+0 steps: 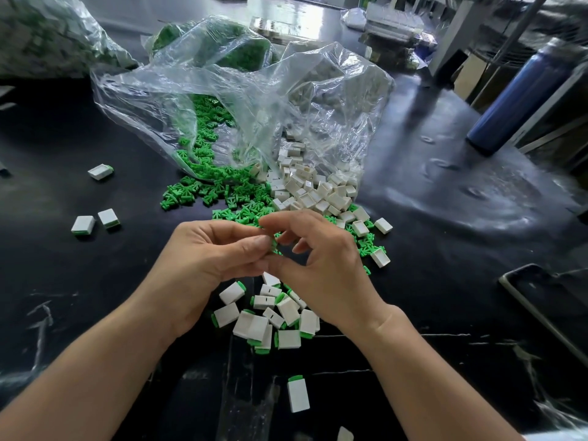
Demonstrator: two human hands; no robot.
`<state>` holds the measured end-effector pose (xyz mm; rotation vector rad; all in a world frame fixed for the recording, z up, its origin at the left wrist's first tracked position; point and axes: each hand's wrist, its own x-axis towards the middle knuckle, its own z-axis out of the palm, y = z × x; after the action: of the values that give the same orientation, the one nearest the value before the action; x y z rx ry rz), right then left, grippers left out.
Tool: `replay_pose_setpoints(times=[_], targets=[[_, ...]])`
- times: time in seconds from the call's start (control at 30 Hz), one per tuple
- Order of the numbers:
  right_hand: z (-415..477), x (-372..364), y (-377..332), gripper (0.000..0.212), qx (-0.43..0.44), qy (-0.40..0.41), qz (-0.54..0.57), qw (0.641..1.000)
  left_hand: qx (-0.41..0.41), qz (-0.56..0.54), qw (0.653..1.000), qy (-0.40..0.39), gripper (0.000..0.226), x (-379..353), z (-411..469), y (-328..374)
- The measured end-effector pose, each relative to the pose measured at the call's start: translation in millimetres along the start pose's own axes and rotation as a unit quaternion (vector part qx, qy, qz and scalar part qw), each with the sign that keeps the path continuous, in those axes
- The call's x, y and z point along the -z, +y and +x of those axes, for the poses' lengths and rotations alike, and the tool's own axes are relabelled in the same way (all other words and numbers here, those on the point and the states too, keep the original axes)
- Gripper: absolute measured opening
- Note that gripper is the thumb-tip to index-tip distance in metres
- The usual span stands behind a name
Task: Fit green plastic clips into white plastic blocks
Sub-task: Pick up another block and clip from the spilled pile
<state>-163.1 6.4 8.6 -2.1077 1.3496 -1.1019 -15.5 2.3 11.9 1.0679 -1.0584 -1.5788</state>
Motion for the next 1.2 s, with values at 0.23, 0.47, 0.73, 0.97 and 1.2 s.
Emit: replay_pose_setpoints(times=[0.23, 0.47, 0.73, 0.97, 1.2], targets=[[1, 2, -2, 0.025, 0.012, 0.057, 0.038, 0.998, 0.02, -0.036, 0.999, -0.015, 0.02, -2, -2, 3], [0, 1, -5, 0.016, 0.034, 0.097, 0.034, 0.994, 0.025, -0.056, 0.998, -0.013, 0.014, -3, -1, 2], [4, 11, -3, 0.023, -0.096, 0.086, 0.201, 0.971, -0.017, -0.015, 0.999, 0.025, 0.021, -3, -1, 1], [4, 9, -5, 0.019, -0.139, 0.055, 0.243, 0.959, -0.028, -0.039, 0.998, 0.037, 0.032, -3, 2, -1], [4, 10, -4, 0.021, -0.126, 0.042, 0.226, 0.965, -0.034, -0.03, 0.999, 0.012, 0.016, -4, 0, -2]])
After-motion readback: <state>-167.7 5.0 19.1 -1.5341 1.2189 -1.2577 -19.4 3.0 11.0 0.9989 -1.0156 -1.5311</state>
